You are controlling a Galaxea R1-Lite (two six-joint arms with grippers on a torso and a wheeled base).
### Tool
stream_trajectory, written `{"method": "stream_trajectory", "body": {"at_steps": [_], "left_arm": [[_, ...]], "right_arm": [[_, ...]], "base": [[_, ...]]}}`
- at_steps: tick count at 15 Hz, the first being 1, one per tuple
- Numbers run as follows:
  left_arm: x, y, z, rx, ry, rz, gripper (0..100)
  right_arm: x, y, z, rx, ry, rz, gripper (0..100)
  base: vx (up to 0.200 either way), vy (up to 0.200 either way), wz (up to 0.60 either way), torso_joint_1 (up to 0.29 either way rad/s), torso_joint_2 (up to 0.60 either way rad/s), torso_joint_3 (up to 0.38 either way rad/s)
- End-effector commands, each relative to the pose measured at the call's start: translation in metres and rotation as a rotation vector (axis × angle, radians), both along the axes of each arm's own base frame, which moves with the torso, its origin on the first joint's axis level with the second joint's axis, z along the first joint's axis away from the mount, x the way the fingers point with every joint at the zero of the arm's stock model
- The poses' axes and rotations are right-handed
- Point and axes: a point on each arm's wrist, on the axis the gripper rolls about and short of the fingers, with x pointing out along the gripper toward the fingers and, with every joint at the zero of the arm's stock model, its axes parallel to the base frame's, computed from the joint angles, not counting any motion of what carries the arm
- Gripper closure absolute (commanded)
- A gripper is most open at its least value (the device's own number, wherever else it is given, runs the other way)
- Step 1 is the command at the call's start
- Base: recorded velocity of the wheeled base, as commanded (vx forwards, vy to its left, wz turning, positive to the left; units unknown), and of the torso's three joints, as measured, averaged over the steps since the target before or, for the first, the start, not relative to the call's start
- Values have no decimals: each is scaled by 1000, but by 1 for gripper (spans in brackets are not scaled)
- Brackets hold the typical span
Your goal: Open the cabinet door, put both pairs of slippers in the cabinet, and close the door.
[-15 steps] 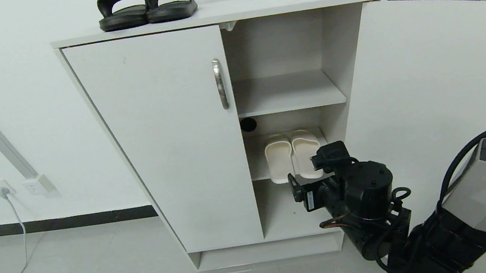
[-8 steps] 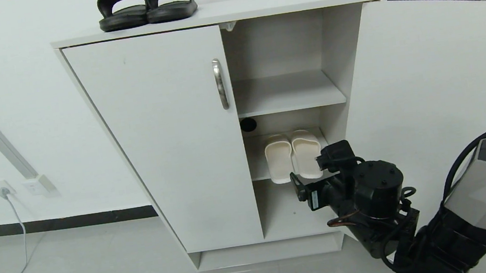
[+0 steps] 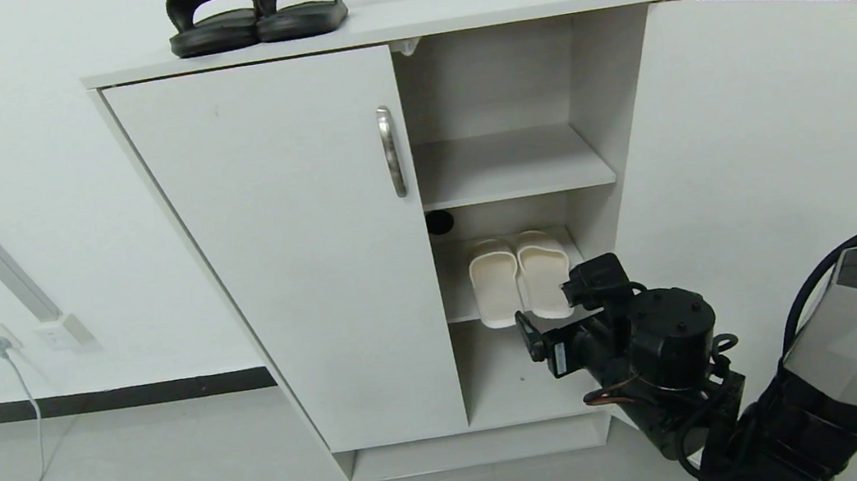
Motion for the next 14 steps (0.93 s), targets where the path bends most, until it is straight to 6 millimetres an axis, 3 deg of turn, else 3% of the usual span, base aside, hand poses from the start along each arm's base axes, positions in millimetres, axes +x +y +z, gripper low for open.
{"method": "stream_trajectory", "body": {"at_steps": [1, 14], "left_arm": [[0, 0, 0, 0, -1, 1, 100], [0, 0, 0, 0, -1, -1, 100]], "right_arm": [[-1, 1, -3, -3, 2, 5, 0], [-1, 2, -7, -15, 12, 25, 0]], "base": [[0, 200, 0, 2, -2, -2], [0, 200, 0, 2, 2, 2]]}}
